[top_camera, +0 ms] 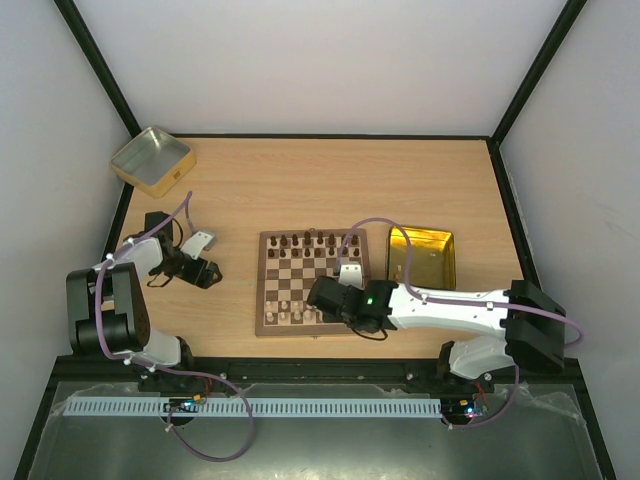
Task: Set up the chess pieces on the board
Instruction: Place the chess piece on the chessboard, then pick up the chess piece from the storage box.
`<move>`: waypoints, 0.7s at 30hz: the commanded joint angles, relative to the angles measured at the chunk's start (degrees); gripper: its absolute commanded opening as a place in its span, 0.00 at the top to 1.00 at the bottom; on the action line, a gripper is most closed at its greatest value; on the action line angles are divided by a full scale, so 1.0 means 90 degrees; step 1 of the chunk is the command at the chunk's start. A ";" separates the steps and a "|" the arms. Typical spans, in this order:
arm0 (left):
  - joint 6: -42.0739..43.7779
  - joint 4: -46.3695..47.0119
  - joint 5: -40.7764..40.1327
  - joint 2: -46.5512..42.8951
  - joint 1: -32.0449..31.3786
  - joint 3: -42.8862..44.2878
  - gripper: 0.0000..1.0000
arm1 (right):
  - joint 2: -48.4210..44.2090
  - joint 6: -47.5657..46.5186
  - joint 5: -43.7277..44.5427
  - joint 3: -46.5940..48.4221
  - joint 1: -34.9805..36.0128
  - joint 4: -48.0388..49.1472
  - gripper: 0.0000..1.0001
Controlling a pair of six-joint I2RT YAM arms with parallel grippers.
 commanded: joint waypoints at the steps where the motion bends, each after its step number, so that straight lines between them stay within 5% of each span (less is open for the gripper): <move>1: 0.0000 -0.0412 -0.0087 0.0019 -0.0009 -0.0182 0.16 | -0.0231 0.0089 0.0729 0.0498 0.0037 -0.0676 0.79; 7: 0.0006 -0.0417 -0.0082 0.0034 -0.0010 -0.0175 0.16 | -0.0565 -0.0071 0.1222 0.0633 -0.0511 -0.1133 0.75; 21: 0.0056 -0.0453 -0.0028 0.0177 -0.0011 -0.0137 0.16 | -0.1026 -0.2220 0.0490 -0.0216 -0.4540 -0.0370 0.73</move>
